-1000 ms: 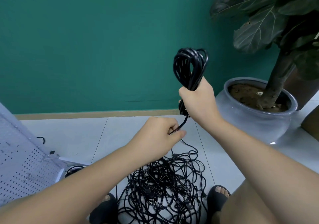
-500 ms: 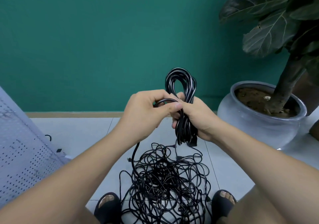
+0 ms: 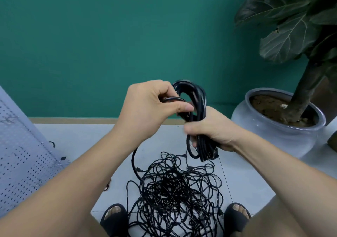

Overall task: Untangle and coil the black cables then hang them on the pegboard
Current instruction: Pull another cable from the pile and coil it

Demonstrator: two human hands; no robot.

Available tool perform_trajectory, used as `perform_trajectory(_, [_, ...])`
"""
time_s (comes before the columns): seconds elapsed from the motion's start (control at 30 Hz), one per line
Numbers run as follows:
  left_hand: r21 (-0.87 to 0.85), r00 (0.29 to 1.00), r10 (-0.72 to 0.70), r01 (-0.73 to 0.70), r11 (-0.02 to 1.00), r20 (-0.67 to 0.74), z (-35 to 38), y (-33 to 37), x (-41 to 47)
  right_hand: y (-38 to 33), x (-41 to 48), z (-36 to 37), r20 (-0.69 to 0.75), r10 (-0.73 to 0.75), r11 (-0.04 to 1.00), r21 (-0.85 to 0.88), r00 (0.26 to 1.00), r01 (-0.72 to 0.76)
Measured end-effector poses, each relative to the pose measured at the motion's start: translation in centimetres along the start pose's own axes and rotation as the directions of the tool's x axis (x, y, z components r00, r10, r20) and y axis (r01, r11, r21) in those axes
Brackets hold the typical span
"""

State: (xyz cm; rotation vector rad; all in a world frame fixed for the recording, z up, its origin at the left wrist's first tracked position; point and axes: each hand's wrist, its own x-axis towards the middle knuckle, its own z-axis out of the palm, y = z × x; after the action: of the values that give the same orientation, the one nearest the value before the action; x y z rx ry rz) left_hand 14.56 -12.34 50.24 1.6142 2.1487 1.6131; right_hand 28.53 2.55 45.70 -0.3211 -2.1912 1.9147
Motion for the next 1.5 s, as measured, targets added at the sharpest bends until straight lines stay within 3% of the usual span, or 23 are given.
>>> perform_trajectory(0.07, [0.085,0.999,0.026,-0.03,0.996,0.048,0.0,0.0,0.0,0.3,0.0,0.6,-0.036,0.013,0.961,-0.276,0.999,-0.022])
perform_trajectory(0.17, [0.161,0.995,0.003,-0.019,0.987,0.097,0.6,0.1,-0.3,0.7,0.2,1.9,-0.154,0.059,0.898,-0.423,0.986,-0.12])
perform_trajectory(0.27, [0.16,0.991,-0.061,0.042,0.986,0.117,0.6,-0.1,-0.1,0.7,0.6,2.2,-0.199,0.058,0.885,-0.444,0.978,-0.143])
perform_trajectory(0.43, [0.118,0.995,-0.06,0.051,0.992,0.074,0.1,-1.0,0.6,0.1,0.6,2.5,-0.106,0.064,0.857,-0.503,0.992,-0.109])
perform_trajectory(0.6, [0.231,0.983,0.17,-0.182,0.956,0.07,-0.4,-2.0,1.0,-0.2,0.1,1.8,-0.024,0.088,0.871,-0.483,0.996,-0.088])
perform_trajectory(0.77, [0.164,0.965,0.251,-0.26,0.952,0.074,-1.5,-3.0,1.6,-0.5,-0.4,1.2,0.027,0.123,0.908,-0.406,0.992,-0.101])
perform_trajectory(0.83, [0.128,0.978,0.2,-0.205,0.97,0.051,-1.5,-2.7,1.6,-0.5,-0.6,1.0,0.038,0.117,0.916,-0.389,0.992,-0.093])
perform_trajectory(0.9, [0.087,0.999,0.018,-0.021,0.996,0.044,-1.0,-2.5,1.4,-0.4,-0.7,0.9,0.036,0.085,0.924,-0.377,0.996,-0.065])
perform_trajectory(0.97, [0.007,0.975,-0.202,0.202,0.979,0.093,-0.2,-2.3,1.1,-0.2,-0.8,0.9,0.02,0.029,0.923,-0.385,0.999,-0.02])
perform_trajectory(1.07, [-0.11,0.934,-0.336,0.349,0.931,0.118,0.6,-1.7,0.7,0.3,-0.7,1.5,-0.035,-0.048,0.913,-0.408,0.998,0.029])
perform_trajectory(1.17, [-0.223,0.923,-0.365,0.384,0.896,0.122,1.4,-0.8,0.3,0.4,-0.2,1.7,-0.169,-0.103,0.907,-0.421,0.98,0.023])
perform_trajectory(1.27, [-0.244,0.951,-0.282,0.305,0.921,0.124,2.5,-0.5,-0.1,-0.1,0.2,1.4,-0.287,-0.146,0.916,-0.401,0.947,0.019])
perform_trajectory(1.37, [-0.368,0.966,-0.25,0.255,0.894,0.063,3.2,-0.4,-0.2,-0.1,0.6,1.5,-0.289,-0.13,0.932,-0.363,0.948,0.018])
perform_trajectory(1.5, [-0.577,0.963,-0.257,0.253,0.777,0.076,3.4,-0.3,0.0,-0.3,0.6,2.4,-0.197,-0.101,0.969,-0.241,0.975,0.051])
